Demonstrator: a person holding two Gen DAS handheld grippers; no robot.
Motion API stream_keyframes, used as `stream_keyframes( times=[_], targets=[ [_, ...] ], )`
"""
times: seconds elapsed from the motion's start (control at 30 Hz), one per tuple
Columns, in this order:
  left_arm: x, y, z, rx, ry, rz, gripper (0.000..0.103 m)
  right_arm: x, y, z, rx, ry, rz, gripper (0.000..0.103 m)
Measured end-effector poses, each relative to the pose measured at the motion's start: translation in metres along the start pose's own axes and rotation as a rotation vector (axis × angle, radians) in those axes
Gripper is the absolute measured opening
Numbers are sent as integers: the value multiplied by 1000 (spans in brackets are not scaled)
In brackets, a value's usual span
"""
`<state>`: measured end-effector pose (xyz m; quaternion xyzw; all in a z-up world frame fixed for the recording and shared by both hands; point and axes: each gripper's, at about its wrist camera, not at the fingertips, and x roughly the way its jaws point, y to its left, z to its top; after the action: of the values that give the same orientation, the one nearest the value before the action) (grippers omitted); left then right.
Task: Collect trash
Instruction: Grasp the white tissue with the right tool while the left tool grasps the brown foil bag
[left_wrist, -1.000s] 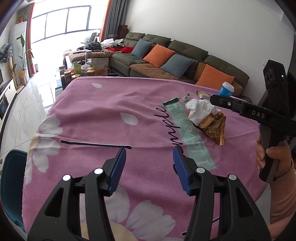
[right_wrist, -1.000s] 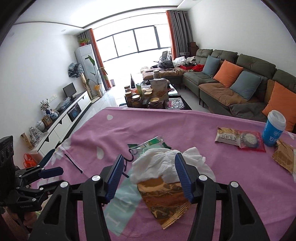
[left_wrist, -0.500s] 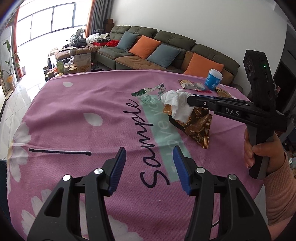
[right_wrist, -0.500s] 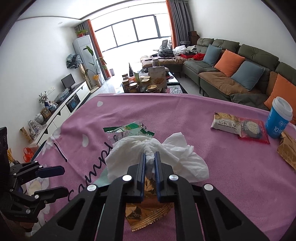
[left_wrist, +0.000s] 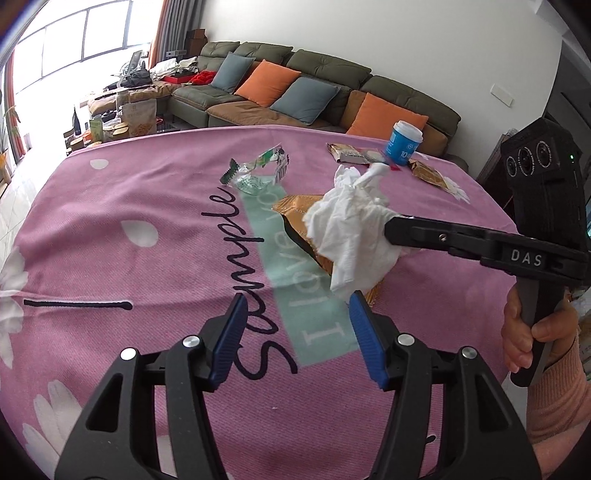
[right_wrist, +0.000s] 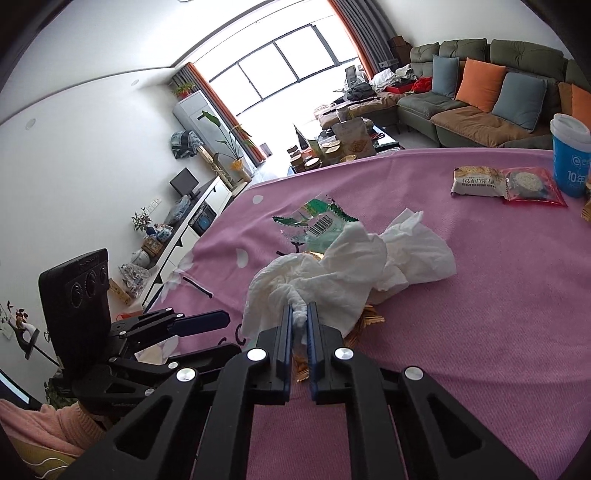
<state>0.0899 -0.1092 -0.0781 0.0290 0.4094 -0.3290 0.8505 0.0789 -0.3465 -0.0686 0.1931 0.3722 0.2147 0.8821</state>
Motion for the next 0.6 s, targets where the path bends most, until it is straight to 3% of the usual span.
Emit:
stream_keyframes(
  times=[0.3,0.6],
  targets=[
    [17,-18,10,26,29,-37,62,-49,-26,8,79,-156,-48,6],
    [49,-16,32,-51,98,-117,63,-30,-53,0,142,-103,-82,6]
  ],
)
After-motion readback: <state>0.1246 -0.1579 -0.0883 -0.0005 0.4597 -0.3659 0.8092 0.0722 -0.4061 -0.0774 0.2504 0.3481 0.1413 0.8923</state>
